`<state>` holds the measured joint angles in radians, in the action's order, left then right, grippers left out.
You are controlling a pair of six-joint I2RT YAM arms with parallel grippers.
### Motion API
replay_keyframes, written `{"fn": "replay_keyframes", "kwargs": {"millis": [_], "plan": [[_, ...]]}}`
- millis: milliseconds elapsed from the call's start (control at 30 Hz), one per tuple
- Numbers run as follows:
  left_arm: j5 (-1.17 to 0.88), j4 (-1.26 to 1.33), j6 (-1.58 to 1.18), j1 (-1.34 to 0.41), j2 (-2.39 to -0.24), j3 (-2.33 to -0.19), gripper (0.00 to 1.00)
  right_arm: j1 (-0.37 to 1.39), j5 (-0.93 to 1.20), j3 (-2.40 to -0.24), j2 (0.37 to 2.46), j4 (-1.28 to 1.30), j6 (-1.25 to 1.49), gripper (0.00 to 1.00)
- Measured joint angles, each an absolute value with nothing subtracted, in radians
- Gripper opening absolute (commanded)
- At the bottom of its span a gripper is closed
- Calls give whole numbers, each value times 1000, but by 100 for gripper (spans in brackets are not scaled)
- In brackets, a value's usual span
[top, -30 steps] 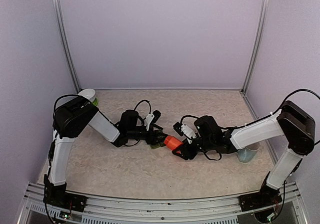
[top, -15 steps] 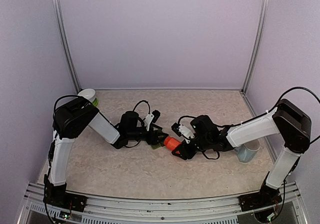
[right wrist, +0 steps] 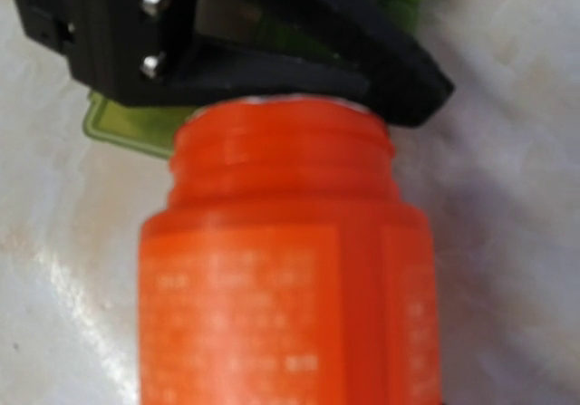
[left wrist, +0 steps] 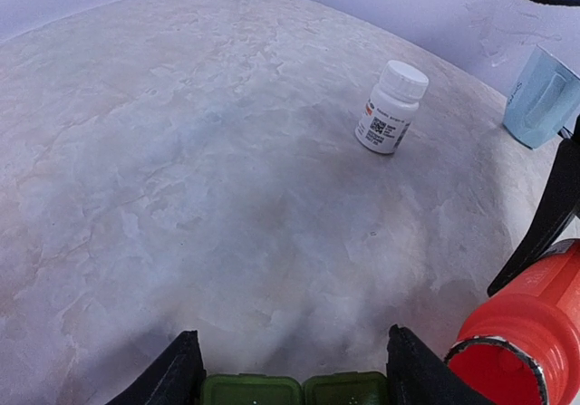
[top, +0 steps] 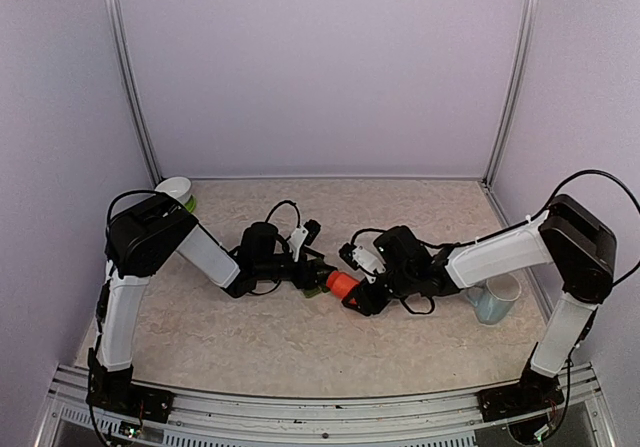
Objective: Sort the pills into containers
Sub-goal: Pour the pill into the compartment of the pill container.
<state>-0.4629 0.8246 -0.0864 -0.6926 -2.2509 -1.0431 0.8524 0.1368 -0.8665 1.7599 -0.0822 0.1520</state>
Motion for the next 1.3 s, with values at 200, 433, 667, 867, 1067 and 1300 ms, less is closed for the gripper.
{"fn": "replay_keyframes", "kwargs": {"millis": [200, 433, 667, 867, 1067, 1300], "plan": [[-463, 824, -86, -693, -2251, -1043, 65, 852, 128, -897, 1765, -38, 152, 31], [-462, 824, -86, -693, -2251, -1043, 65, 852, 117, -952, 1779, 42, 150, 31], [-461, 823, -86, -693, -2251, -1043, 65, 852, 117, -1013, 1797, 130, 140, 32], [-461, 823, -86, -693, -2251, -1044, 65, 853, 121, -1069, 1814, 210, 128, 33], [-460, 823, -86, -693, -2251, -1044, 65, 853, 126, -1117, 1831, 274, 120, 33], [-459, 823, -86, -694, -2251, -1044, 65, 853, 123, -1158, 1847, 325, 120, 33]]}}
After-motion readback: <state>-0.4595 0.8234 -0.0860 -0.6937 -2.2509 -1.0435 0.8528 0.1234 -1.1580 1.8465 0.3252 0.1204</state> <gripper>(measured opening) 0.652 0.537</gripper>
